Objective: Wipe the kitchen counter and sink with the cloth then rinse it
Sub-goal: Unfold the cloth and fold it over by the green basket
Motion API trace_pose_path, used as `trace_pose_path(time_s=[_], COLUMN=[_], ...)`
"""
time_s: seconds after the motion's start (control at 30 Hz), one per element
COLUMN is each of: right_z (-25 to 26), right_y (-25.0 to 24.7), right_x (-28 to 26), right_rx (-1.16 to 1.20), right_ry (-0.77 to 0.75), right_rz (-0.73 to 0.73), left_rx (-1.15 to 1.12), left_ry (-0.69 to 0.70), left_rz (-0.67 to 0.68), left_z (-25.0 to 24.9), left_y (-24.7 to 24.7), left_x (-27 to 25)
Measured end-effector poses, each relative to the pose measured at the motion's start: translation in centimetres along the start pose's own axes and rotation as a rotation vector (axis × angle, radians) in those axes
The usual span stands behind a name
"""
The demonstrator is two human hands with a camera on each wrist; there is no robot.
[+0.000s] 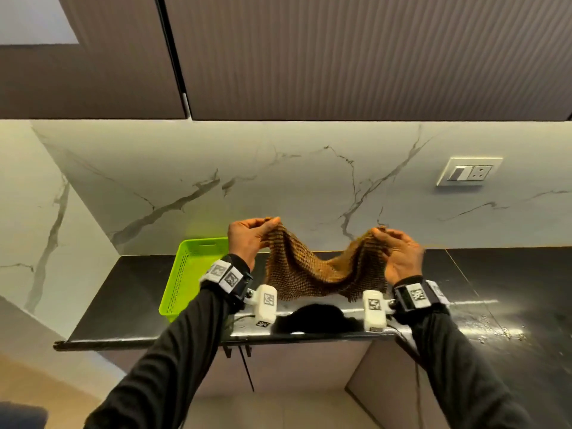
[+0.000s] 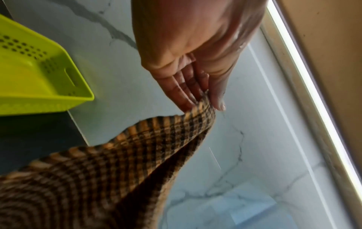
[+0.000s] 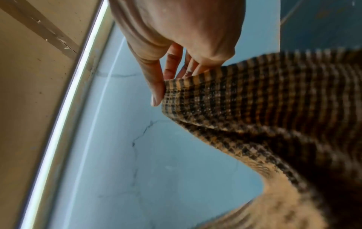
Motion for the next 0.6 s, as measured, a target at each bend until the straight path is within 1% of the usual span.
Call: trace_pose_path(time_s=[0.1, 0.17, 0.3, 0.43, 0.6], right_z=[-2.9, -4.5, -5.7, -5.3, -4.9], right_y=[3.6, 5.6, 7.7, 8.7, 9.4], right_x=[-2.3, -3.4, -4.9, -5.5, -6.5], right_rx=[-0.075, -0.148, -0.34, -0.602, -0.665], right_ry=[0.018, -0.016, -0.166, -0.341, -0.459], right_rz=[0.055, 0.09, 0.144, 0.179, 0.167], left_rx=[-0.016, -0.013, 0.034, 0.137, 0.153], left_ry=[-0.013, -0.008, 0.028, 0.109, 0.108], left_rz=[0.088, 0.124, 0.197, 0.204, 0.238], left_z=[2.8, 4.0, 4.9, 4.2, 3.1], left_y=[3.4, 5.1, 6.7, 6.6, 7.2], left_x=[-1.3, -1.9, -2.7, -3.0, -3.7])
Point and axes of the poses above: each hand's wrist, its own x-axis towards the middle knuckle, its own y-axis out of the palm, z = x × y, the point moved 10 cm from there along x, towards the middle knuckle, and after that the axes turned 4 degrees about -y, right-handed, at the moved point
